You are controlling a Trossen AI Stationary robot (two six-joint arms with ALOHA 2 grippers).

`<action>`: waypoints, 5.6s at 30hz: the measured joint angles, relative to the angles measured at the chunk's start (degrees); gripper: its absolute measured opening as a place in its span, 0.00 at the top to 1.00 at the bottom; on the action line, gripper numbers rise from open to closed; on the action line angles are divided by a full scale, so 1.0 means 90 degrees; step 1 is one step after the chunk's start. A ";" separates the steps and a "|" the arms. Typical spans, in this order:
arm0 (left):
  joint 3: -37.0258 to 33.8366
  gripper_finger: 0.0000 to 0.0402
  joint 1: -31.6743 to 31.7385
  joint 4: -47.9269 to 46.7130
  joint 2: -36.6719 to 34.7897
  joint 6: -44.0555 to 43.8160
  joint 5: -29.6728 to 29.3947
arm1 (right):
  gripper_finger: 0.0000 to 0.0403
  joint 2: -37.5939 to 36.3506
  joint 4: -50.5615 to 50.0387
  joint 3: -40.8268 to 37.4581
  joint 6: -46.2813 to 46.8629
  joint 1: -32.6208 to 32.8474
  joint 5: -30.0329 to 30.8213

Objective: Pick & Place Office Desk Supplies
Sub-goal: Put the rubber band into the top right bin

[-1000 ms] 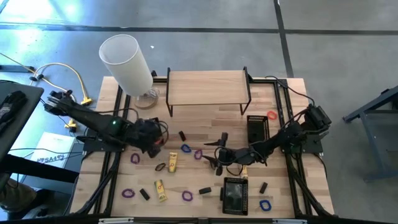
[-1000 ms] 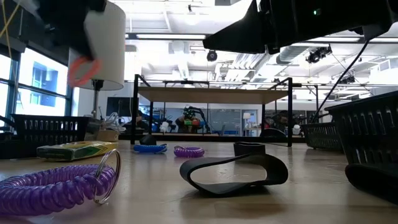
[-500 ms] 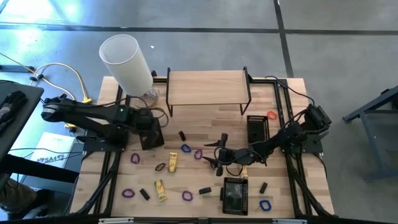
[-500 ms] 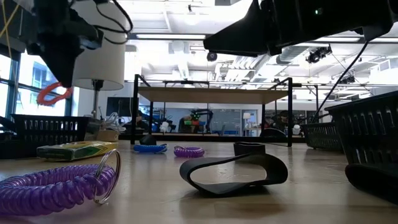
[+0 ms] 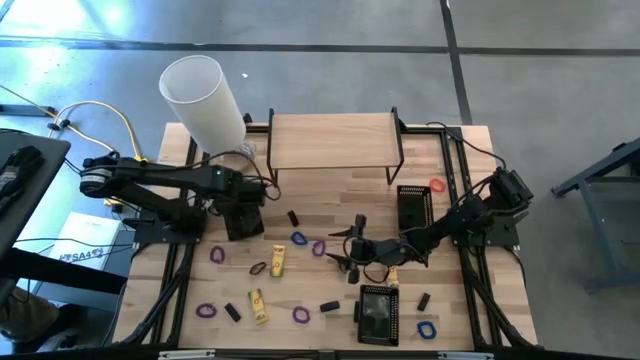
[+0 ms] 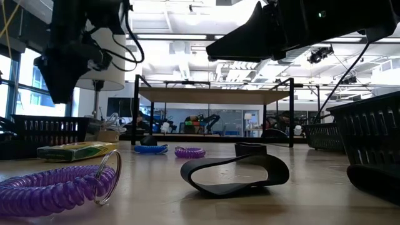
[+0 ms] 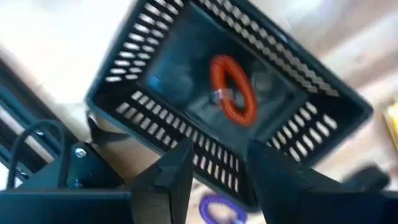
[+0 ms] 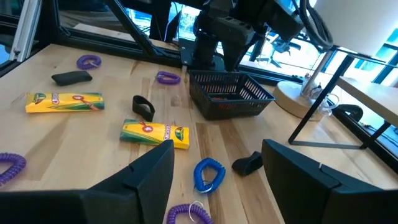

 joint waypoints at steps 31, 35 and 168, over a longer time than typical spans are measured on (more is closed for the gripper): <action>0.0058 0.63 -0.0437 -0.2049 -0.0543 0.1070 -0.0371 | 0.43 0.0000 -0.0097 0.0000 0.0236 -0.0204 -0.0359; -0.0068 0.63 -0.0236 -0.2050 -0.0543 0.1062 0.0004 | 0.43 0.0000 -0.0143 0.0000 0.0231 -0.0202 -0.0372; -0.0124 1.00 -0.2542 0.7148 0.0904 0.4268 0.0748 | 0.43 -0.0058 0.0916 0.0000 -0.1977 0.0481 -0.0204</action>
